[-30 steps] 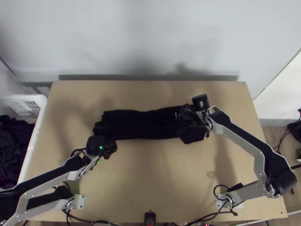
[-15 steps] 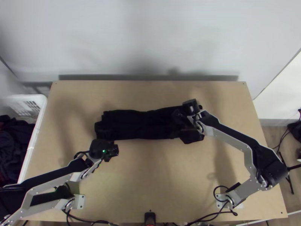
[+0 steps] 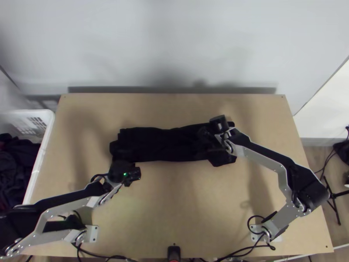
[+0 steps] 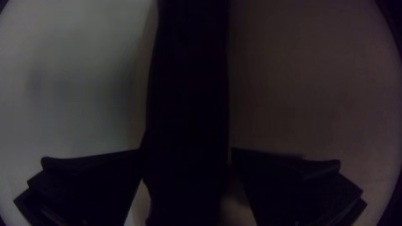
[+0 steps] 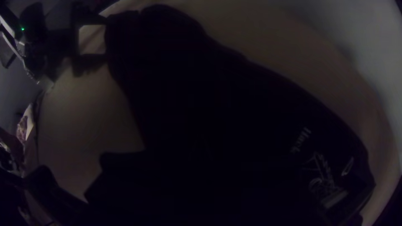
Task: Fold the t-shirt
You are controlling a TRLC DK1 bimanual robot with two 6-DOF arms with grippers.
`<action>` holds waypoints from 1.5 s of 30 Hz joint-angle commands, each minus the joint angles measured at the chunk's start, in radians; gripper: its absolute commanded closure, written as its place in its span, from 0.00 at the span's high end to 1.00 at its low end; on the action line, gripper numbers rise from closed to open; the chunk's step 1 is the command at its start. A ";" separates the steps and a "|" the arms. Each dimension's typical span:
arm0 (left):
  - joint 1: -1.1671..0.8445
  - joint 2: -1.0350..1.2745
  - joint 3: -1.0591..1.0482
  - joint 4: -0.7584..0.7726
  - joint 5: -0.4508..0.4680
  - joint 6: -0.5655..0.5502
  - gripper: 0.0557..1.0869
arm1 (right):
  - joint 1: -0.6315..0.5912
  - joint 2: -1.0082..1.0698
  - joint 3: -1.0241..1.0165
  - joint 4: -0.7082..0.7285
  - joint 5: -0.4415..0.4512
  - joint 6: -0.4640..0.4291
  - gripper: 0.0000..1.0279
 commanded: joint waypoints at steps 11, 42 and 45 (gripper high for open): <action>0.065 0.229 0.071 0.083 0.012 0.029 0.95 | -0.027 0.043 0.033 0.011 0.000 0.000 0.03; 0.122 0.139 0.143 0.065 0.066 0.018 0.05 | -0.035 0.089 0.033 0.038 -0.001 0.052 0.03; 0.096 0.073 0.129 0.054 0.057 0.055 0.05 | -0.032 0.083 0.033 0.038 -0.001 0.054 0.03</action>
